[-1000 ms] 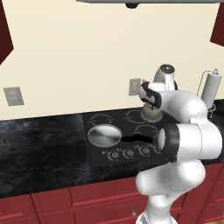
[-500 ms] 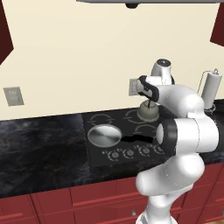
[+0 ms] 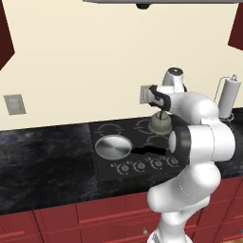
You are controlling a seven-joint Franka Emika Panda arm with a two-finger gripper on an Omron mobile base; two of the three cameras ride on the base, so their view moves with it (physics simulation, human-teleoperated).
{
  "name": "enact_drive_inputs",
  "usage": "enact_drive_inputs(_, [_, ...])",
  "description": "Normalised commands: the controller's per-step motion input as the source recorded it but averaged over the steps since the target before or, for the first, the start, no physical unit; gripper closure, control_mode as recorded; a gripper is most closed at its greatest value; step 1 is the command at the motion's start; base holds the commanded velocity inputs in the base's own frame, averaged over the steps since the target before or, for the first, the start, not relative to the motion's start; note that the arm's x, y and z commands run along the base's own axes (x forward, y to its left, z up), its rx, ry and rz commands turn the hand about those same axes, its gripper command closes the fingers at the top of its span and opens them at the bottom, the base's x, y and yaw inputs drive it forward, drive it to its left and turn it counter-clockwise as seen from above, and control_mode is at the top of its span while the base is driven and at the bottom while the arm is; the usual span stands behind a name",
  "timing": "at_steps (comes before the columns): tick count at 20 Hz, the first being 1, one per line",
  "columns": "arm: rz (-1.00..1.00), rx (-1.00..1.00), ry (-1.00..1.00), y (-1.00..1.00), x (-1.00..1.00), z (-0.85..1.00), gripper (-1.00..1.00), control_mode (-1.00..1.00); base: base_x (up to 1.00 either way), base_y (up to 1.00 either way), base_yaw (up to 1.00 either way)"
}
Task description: Pick the kettle from the counter and place it on a stove burner. Then turn the burner on.
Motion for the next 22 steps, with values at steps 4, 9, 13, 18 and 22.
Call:
enact_drive_inputs(4, [0.00,0.00,0.02,0.00,0.00,-0.29,1.00,-1.00,0.00,0.00,0.00])
enact_drive_inputs(9, [0.00,0.00,0.01,0.00,0.00,-0.33,1.00,-1.00,0.00,0.00,0.00])
enact_drive_inputs(13, [0.00,0.00,0.00,0.00,0.00,-0.34,1.00,-1.00,0.00,0.00,0.00])
enact_drive_inputs(18, [0.00,0.00,0.00,0.00,0.00,-0.28,1.00,-1.00,0.00,0.00,0.00])
enact_drive_inputs(22, [0.00,0.00,0.00,0.00,0.02,-0.26,1.00,-1.00,0.00,0.00,0.00])
